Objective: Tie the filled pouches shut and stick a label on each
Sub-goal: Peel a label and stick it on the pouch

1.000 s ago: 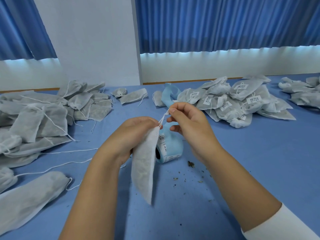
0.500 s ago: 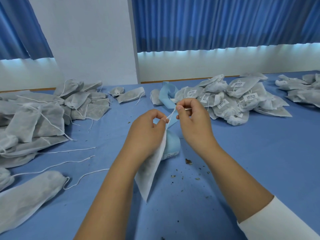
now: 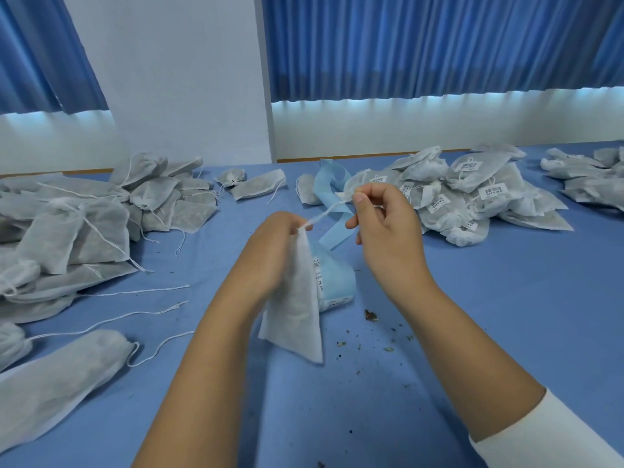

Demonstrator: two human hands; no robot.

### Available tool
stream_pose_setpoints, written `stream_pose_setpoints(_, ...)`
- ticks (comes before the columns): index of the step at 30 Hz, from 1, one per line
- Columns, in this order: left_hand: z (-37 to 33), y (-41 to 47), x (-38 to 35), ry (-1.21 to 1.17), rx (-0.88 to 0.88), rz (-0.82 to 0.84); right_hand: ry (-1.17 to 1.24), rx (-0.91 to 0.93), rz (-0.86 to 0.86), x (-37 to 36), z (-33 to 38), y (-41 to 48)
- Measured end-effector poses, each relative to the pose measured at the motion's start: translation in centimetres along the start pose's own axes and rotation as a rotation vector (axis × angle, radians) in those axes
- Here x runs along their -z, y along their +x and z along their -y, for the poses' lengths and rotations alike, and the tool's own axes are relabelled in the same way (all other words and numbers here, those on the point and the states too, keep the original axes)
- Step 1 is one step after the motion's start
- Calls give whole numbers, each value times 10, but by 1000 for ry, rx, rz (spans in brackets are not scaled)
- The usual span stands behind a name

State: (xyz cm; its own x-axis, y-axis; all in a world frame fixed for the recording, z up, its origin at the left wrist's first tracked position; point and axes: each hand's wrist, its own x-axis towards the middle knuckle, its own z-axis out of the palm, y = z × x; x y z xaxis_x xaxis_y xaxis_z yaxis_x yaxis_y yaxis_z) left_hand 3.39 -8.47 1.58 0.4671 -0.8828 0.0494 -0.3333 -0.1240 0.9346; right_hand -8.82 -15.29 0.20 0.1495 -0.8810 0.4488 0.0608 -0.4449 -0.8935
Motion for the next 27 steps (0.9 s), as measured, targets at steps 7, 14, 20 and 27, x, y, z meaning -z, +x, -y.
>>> stream_pose_setpoints(7,19,12,19,-244,45,-210,2,201,206,-11,13,-17)
stream_pose_setpoints(14,18,10,22,-492,20,-321,-285,277,428,-18,3,-29)
stream_pose_setpoints(20,13,8,17,-709,57,-325,-227,167,513,-17,1,-27)
stream_pose_setpoints(27,10,7,24,-746,96,2,29,20,348,-11,1,-16)
